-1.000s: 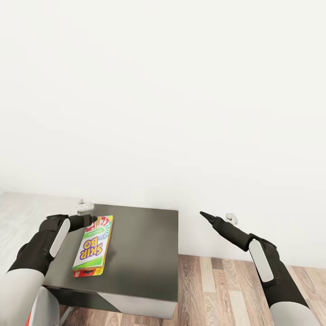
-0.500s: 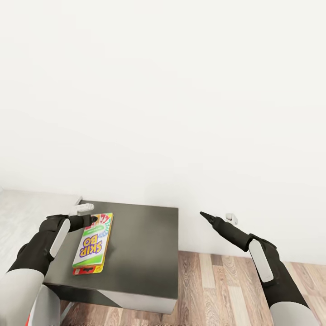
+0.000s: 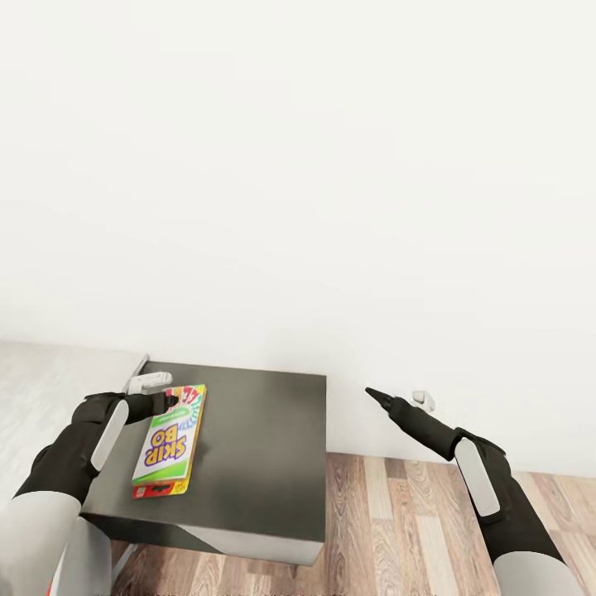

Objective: Put all the toys in the child's room - the three board games (two on the bed and one on the table), the two jigsaw puzzles on the table, and the tennis ball on the table - inside the toy box on the table in the child's room.

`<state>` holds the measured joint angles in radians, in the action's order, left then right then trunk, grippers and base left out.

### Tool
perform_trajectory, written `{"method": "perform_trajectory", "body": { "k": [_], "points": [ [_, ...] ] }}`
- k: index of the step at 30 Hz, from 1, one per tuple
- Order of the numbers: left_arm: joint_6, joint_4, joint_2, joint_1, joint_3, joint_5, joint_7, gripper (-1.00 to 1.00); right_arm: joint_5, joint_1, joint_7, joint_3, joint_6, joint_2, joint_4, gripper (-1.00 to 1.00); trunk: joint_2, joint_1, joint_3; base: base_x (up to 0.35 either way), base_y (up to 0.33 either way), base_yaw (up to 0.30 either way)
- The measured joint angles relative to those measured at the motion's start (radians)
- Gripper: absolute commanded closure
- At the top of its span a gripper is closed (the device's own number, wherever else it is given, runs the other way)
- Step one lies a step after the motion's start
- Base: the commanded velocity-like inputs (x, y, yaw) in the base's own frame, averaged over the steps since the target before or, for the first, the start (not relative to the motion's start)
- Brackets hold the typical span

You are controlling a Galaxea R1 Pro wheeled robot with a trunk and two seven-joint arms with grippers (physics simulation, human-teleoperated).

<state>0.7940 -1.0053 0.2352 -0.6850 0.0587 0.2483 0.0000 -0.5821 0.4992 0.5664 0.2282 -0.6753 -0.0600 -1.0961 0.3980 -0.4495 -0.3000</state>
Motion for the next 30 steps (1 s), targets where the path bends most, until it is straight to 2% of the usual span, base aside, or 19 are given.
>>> {"method": "perform_trajectory", "body": {
  "k": [10,14,18,20,30],
  "points": [
    [0.009,0.0,0.004,0.0,0.003,0.013,-0.022,-1.0,-0.001,0.0,0.001,0.0,0.0,0.0,0.007,-1.0,0.0,0.0,-0.016,0.0,0.0,0.0],
    [0.011,0.0,0.009,0.0,0.004,0.02,-0.08,-1.0,-0.001,0.0,0.001,0.0,0.0,-0.001,0.007,-1.0,0.0,0.0,-0.023,0.0,0.0,0.0],
    [0.012,0.0,0.017,0.0,0.007,0.016,-0.179,-1.0,-0.002,0.0,0.001,0.0,0.001,0.0,0.007,-1.0,0.0,0.0,-0.029,0.0,0.0,0.0],
    [0.012,0.0,0.022,0.0,0.008,0.013,-0.208,-1.0,-0.002,0.0,0.001,0.0,0.001,0.0,0.007,-1.0,0.0,0.0,-0.033,0.0,0.0,0.0],
    [0.013,0.001,0.049,0.0,0.016,0.014,-0.23,-1.0,-0.001,0.0,0.0,0.0,0.002,0.0,0.008,-1.0,0.0,0.0,-0.049,0.0,0.0,0.0]
  ]
}}
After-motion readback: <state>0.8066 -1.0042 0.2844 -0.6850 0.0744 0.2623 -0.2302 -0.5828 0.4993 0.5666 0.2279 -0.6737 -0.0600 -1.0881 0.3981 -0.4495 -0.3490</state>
